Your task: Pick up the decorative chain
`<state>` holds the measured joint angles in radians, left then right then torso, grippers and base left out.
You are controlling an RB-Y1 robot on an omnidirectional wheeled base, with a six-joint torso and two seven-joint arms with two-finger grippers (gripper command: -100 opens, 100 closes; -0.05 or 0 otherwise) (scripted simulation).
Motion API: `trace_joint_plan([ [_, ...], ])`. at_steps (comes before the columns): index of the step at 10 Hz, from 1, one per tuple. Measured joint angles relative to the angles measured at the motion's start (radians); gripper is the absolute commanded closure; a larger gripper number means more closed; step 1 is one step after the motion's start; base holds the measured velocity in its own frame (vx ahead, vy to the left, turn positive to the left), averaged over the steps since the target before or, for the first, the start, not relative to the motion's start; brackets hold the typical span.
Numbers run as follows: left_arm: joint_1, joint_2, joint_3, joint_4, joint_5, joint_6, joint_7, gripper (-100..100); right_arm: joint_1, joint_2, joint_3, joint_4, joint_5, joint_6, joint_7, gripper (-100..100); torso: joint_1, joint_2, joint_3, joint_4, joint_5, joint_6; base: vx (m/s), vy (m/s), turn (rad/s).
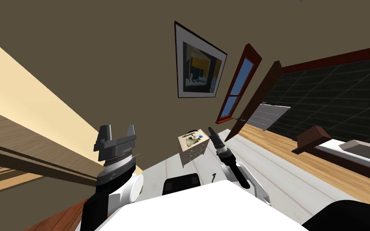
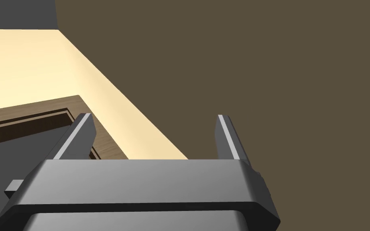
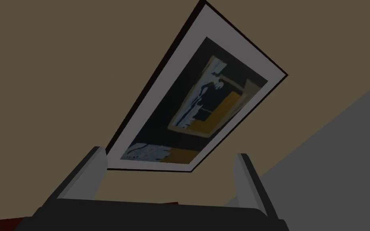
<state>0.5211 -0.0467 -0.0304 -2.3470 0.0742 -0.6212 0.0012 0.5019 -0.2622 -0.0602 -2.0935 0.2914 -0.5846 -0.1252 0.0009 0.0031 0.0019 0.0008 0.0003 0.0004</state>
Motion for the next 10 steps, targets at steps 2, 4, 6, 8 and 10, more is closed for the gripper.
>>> trace_joint_plan([
  [2, 0.000, 0.000, 0.000, 0.000, 0.000, 0.000, 0.000, 0, 0.000, -0.020, 0.002, 0.028, 0.063, -0.005, 0.009, -100, 0.001, 0.000, 0.000, 0.000, 0.000, 0.000, -0.043, 0.051, 0.147],
  [4, 0.000, 0.000, 0.000, 0.000, 0.000, 0.000, 0.000, 0, -0.002, -0.047, -0.005, 0.060, 0.123, -0.010, 0.011, -100, 0.001, 0.000, 0.000, 0.000, 0.000, 0.000, -0.033, 0.042, 0.169],
  [6, 0.000, 0.000, 0.000, 0.000, 0.000, 0.000, 0.000, 0, -0.009, -0.075, -0.008, 0.091, 0.183, -0.004, 0.011, -100, 0.000, -0.001, -0.001, 0.000, 0.000, 0.000, -0.028, 0.046, 0.144],
  [8, 0.000, 0.000, 0.000, 0.000, 0.000, 0.000, 0.000, 0, -0.018, -0.096, -0.011, 0.141, 0.243, -0.016, 0.021, -100, 0.001, -0.001, 0.000, 0.000, 0.000, 0.000, -0.022, 0.027, 0.053],
  [10, 0.000, 0.000, 0.000, 0.000, 0.000, 0.000, 0.000, 0, -0.020, -0.110, -0.009, 0.164, 0.292, -0.015, 0.025, -100, 0.000, -0.001, -0.001, 0.000, 0.000, 0.000, -0.018, 0.029, 0.167],
])
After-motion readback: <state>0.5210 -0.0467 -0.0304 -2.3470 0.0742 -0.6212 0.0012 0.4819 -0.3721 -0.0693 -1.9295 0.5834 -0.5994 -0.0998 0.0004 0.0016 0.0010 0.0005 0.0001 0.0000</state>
